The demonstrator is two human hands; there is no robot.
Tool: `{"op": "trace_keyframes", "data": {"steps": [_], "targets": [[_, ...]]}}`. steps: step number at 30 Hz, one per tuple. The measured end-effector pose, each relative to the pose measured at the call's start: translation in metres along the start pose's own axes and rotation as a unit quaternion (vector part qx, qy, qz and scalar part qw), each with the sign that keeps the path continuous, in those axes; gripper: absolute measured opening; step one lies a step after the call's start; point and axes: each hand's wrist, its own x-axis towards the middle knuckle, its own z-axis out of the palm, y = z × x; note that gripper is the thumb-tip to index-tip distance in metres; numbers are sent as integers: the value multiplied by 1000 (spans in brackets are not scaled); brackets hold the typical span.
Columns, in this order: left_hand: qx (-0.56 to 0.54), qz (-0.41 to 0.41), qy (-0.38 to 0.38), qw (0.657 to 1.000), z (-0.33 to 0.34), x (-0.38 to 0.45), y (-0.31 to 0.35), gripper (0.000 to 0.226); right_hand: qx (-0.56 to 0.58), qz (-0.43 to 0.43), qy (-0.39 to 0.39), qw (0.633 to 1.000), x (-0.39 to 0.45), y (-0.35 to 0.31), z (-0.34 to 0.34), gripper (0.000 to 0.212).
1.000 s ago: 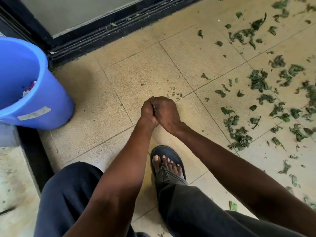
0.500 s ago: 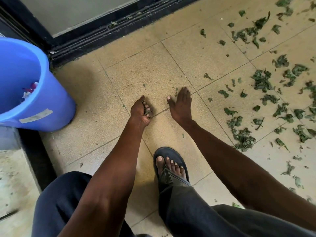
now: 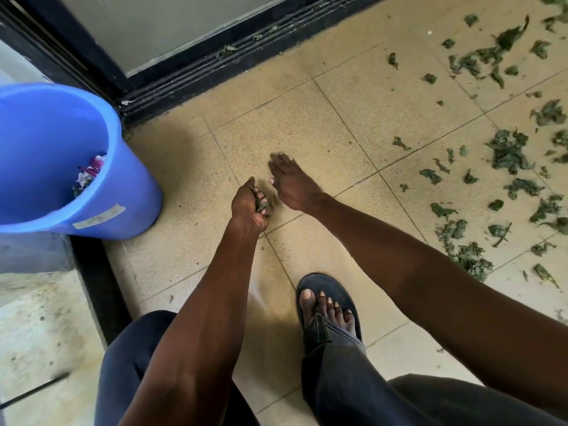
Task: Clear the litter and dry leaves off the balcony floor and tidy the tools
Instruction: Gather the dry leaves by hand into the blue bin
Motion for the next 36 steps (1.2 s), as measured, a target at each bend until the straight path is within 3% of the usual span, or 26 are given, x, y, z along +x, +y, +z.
{"op": "trace_keyframes", "data": {"steps": [4,8,12,15,18,21,22,23,24,26,27,28,31,32,33,36], "targets": [[-2,-1,7,1000,-1,2,1,44,-30,-104,18,994,-39,6,5,48],[0,-4,3,1000,4,4,-13,43,-107,-193,36,975,-89,27,11,64],[21,-15,-11,1000,17,1,-40,41,-154,-126,72,977,-128,55,3,65],[50,-30,-29,998,31,-5,-63,41,-161,-85,106,977,-155,69,-5,45],[105,-37,-32,993,47,-12,-86,40,-198,-61,82,975,-172,69,-18,25],[155,-49,-49,986,61,-18,-109,39,-116,92,82,986,-185,76,-23,23],[170,-54,-55,982,66,-20,-118,39,-28,178,123,976,-190,81,-25,28],[189,-59,-58,979,71,-23,-125,39,86,266,177,944,-196,84,-29,30],[202,-58,-61,976,76,-22,-133,40,208,333,248,886,-202,86,-36,28],[232,-59,-73,968,86,-27,-150,39,405,375,326,767,-217,78,-51,18],[245,-61,-85,964,92,-30,-159,39,442,375,325,748,-225,70,-57,16],[259,-56,-97,959,97,-30,-167,38,436,370,307,761,-232,60,-63,16],[278,-81,-143,946,112,-33,-195,37,260,335,223,878,-248,40,-64,27],[283,-81,-144,945,115,-35,-203,38,207,332,198,899,-253,38,-62,27],[289,-84,-138,943,118,-34,-212,39,180,341,195,902,-257,39,-61,27],[313,-96,-151,933,126,-45,-233,36,190,396,255,861,-268,43,-59,30]]}}
